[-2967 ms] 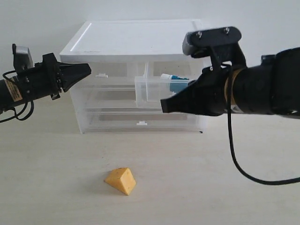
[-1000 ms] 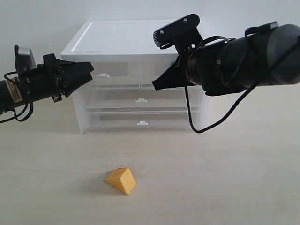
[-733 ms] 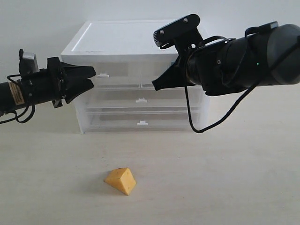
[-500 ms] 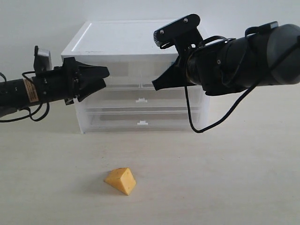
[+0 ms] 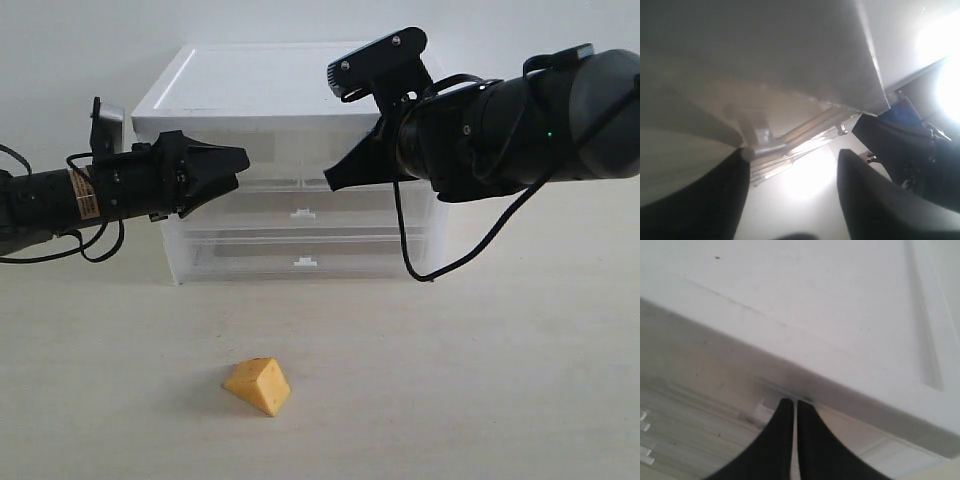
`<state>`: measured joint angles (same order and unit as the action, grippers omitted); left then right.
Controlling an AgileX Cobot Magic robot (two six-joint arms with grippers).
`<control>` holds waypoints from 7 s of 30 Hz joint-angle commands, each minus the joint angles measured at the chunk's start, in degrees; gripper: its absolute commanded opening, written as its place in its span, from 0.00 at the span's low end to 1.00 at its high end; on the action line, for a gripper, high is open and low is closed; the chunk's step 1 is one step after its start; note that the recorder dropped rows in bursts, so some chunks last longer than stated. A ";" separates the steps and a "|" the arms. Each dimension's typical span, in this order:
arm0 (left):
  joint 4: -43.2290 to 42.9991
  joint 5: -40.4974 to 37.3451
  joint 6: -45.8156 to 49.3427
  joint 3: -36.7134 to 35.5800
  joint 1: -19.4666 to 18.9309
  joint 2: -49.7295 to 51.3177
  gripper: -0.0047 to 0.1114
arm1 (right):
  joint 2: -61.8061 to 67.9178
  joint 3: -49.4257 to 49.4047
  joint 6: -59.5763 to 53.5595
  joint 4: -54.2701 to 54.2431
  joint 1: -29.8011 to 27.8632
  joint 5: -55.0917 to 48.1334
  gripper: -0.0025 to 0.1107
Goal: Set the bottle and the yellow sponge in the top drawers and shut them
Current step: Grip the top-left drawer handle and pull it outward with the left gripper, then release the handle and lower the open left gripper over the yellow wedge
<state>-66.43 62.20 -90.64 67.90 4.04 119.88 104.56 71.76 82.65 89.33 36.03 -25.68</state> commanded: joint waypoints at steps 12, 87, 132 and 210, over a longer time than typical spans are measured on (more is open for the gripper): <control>8.83 -5.22 4.11 0.78 -1.11 -0.09 0.21 | 0.04 0.32 -0.92 -0.29 -0.10 -0.64 0.02; 3.63 7.77 6.72 -23.42 -1.49 -10.53 0.07 | 0.04 0.22 0.64 -0.23 -0.10 0.90 0.02; -12.02 -8.15 59.25 -31.25 7.32 -10.84 0.59 | 0.04 0.22 -1.42 -1.99 -0.10 1.04 0.02; -19.82 -29.16 23.14 -23.43 14.93 -14.87 0.47 | 0.04 0.22 -4.04 -5.13 -0.10 2.28 0.02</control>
<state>-92.69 33.96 -66.11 42.53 17.06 103.43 104.56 71.76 78.67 84.97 36.03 -23.25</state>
